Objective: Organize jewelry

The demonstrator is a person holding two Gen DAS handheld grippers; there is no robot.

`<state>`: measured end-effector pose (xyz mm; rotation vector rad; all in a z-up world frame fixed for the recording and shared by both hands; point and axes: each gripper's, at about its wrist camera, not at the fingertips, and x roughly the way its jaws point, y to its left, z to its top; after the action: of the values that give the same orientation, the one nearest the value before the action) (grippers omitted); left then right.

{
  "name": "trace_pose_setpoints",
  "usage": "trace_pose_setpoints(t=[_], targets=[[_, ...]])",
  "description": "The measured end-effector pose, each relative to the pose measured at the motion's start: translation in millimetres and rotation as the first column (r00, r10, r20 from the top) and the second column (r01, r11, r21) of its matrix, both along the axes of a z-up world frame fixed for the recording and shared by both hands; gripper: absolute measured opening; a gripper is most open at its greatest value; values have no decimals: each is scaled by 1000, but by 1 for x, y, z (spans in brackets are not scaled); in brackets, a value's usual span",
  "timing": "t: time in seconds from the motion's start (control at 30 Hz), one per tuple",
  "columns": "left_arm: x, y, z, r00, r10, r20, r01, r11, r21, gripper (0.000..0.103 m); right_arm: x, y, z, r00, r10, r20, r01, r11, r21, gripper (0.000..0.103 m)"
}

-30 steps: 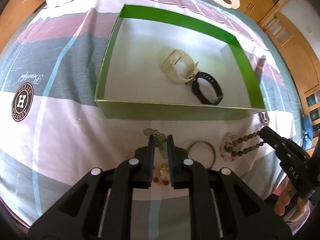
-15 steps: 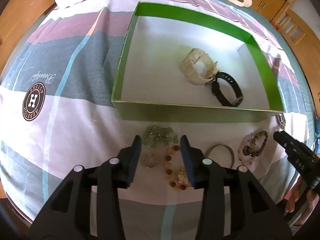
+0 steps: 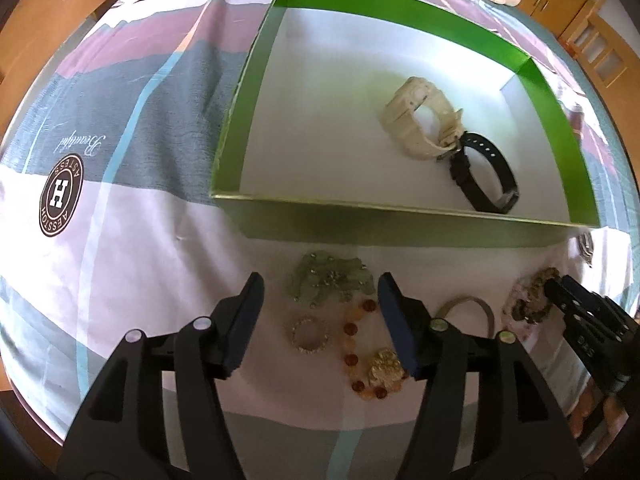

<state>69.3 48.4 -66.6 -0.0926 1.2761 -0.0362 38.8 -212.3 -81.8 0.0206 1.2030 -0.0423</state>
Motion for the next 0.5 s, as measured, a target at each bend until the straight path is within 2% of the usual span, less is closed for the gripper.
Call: trace_pose_setpoints(t=[0.27, 0.5], targets=[[-3, -14, -3, 999, -48, 4, 48, 998, 34, 46, -1, 3, 1, 1000, 13, 5, -13, 1000, -6, 34], [-2, -23, -5, 998, -69, 11, 68, 997, 45, 46, -1, 0, 1, 1000, 7, 6, -7, 1000, 19, 34]])
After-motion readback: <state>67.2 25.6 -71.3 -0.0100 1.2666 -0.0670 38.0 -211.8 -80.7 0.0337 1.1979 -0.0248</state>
